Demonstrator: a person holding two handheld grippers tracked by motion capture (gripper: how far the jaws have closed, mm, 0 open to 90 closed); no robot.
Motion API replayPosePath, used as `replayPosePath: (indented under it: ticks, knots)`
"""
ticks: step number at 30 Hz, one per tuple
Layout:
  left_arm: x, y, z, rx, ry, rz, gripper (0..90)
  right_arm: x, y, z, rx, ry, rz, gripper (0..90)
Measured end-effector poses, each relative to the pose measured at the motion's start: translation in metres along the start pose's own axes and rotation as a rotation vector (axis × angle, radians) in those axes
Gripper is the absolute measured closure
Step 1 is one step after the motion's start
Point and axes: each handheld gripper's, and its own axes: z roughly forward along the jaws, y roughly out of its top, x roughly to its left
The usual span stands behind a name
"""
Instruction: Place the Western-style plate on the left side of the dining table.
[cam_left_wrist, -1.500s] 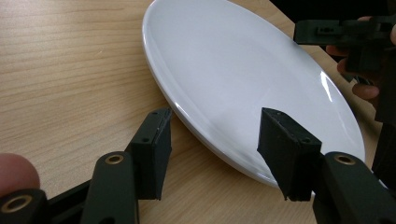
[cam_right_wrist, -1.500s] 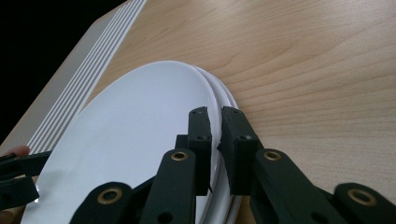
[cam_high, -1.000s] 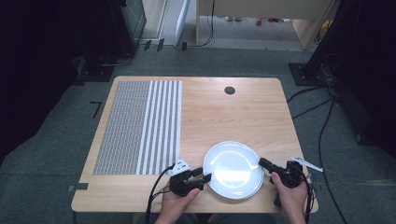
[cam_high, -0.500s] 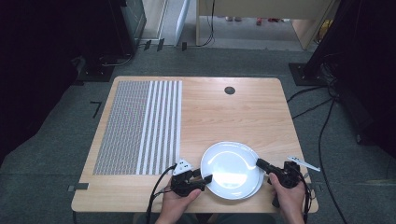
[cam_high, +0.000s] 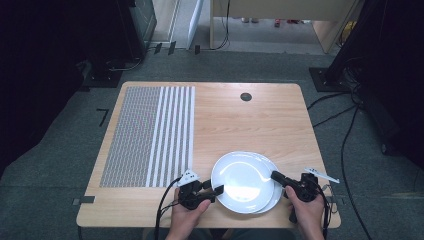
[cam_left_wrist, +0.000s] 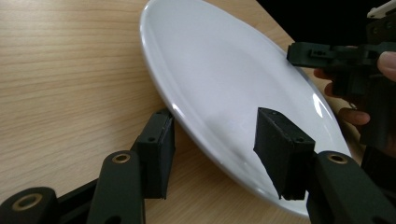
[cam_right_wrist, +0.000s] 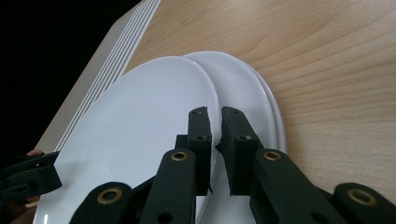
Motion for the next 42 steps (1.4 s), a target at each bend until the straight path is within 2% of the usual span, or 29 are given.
replayPosePath:
  ticks: [2,4,8,15,16,18,24,25,26,28,35,38,42]
  knots:
    - [0.003,0.0,-0.004,0.013,0.006,0.004,49.8,0.0,0.0,0.0,0.0,0.001,0.002,83.5]
    - [0.004,0.0,-0.008,0.017,-0.009,-0.003,50.2,-0.001,0.0,0.001,0.002,0.001,0.003,83.5]
    - [0.002,0.002,-0.012,0.024,-0.008,0.017,55.0,0.0,-0.001,0.005,0.007,-0.01,0.003,83.5]
    - [0.006,0.004,-0.014,0.042,-0.064,-0.015,62.8,-0.001,-0.002,0.007,0.013,-0.016,0.02,82.8]
    - [0.006,0.004,-0.014,0.043,-0.065,-0.012,62.9,-0.002,-0.003,0.009,0.019,-0.005,0.046,82.5]
    - [0.006,0.005,-0.014,0.045,-0.062,-0.005,62.9,-0.002,-0.003,0.01,0.02,0.001,0.054,82.6]
    - [0.003,0.005,-0.015,0.043,-0.042,0.009,62.9,-0.004,-0.004,0.01,0.015,0.009,0.121,84.6]
    - [0.003,0.004,-0.014,0.043,-0.038,0.008,62.9,-0.006,-0.004,0.008,0.003,0.037,0.158,85.9]
    - [0.003,0.004,-0.014,0.043,-0.038,0.008,62.9,-0.006,-0.004,0.008,0.003,0.037,0.158,85.9]
    - [0.004,0.004,-0.014,0.044,-0.032,0.009,63.0,-0.007,-0.004,0.006,-0.01,0.072,0.203,87.1]
    - [0.004,0.002,-0.011,0.054,-0.041,0.005,63.4,-0.006,-0.004,0.005,-0.02,0.098,0.209,87.5]
    - [0.003,0.003,-0.011,0.053,-0.036,0.007,63.5,-0.005,-0.004,0.005,-0.024,0.092,0.206,87.6]
    - [0.004,0.003,-0.012,0.052,-0.033,-0.006,64.7,-0.005,-0.004,0.004,-0.021,0.1,0.234,88.1]
